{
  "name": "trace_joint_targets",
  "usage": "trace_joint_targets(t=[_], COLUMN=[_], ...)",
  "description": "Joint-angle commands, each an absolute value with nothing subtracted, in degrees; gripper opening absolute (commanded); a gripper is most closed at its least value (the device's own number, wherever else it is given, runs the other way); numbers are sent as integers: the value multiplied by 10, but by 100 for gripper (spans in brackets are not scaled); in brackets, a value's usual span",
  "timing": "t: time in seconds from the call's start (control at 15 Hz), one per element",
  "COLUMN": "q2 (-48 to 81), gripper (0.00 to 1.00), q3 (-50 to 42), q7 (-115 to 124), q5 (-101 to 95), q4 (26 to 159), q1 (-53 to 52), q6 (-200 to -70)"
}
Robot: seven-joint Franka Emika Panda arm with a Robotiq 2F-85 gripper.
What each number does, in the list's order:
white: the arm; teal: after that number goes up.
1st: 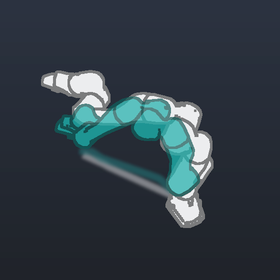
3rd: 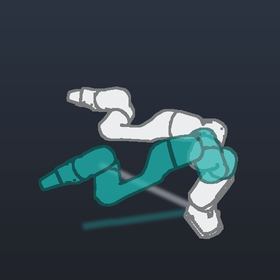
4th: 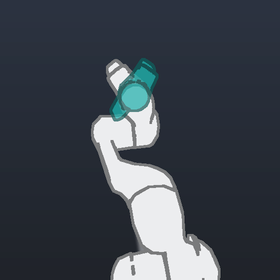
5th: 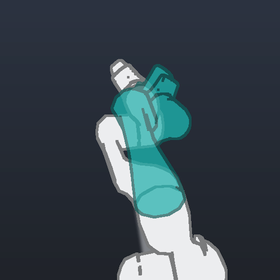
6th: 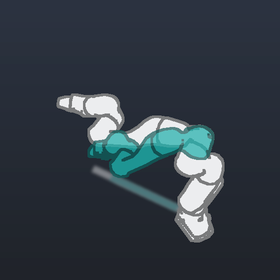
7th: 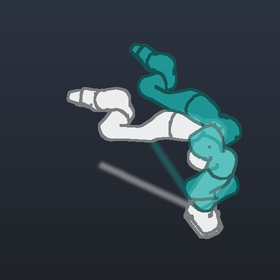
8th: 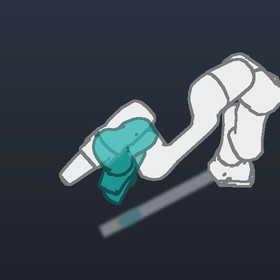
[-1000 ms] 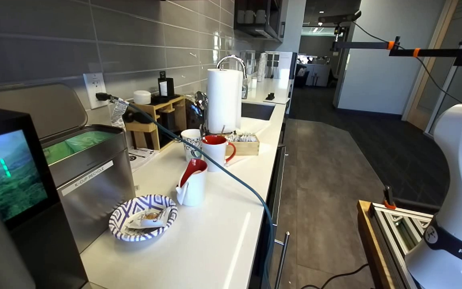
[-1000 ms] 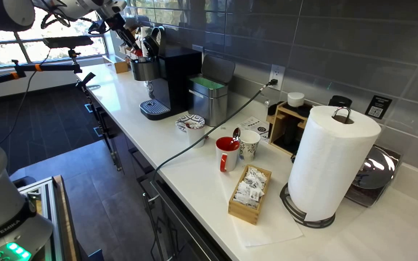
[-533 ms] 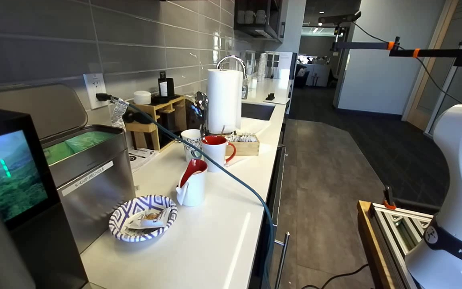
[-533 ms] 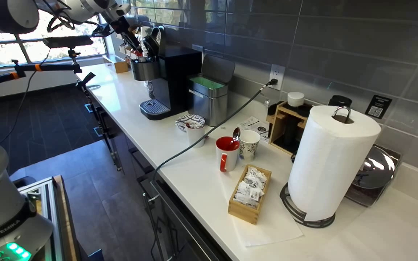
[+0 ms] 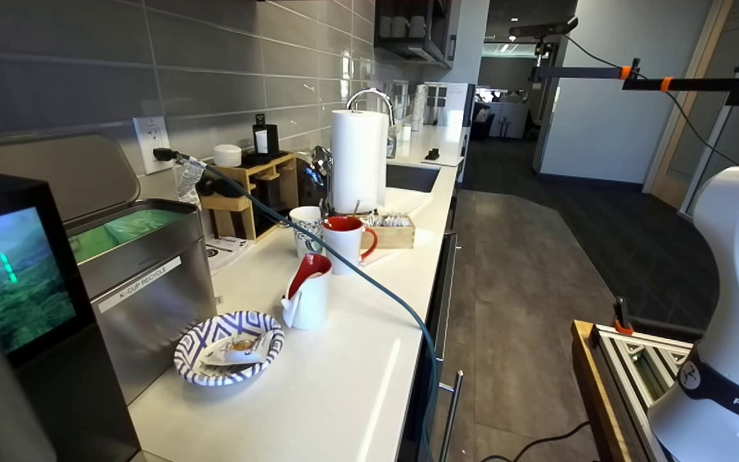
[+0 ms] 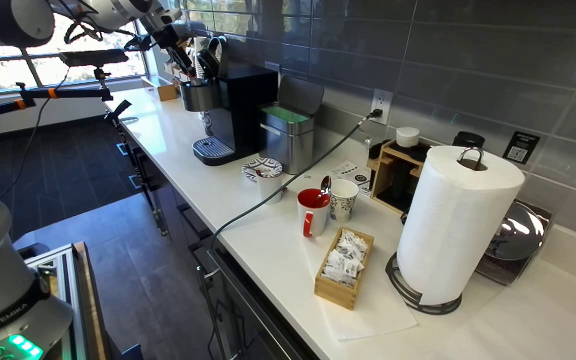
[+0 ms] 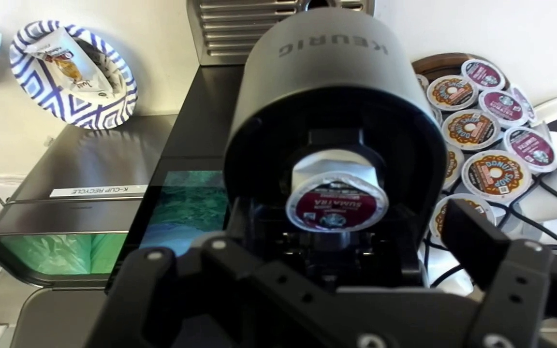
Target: Remove the white container from the coffee maker and put it on the table
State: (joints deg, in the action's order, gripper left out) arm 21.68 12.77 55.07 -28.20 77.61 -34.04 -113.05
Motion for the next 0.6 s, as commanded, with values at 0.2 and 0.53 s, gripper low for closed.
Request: trace_joint_targets(t=[0.2,0.53], q2=[243,253], gripper=[100,100], q3=[112,109], q7=[572,593], q5=[-283,-289], q4=[741,733], q1=[-355,-353], q6=[-1110,-1105])
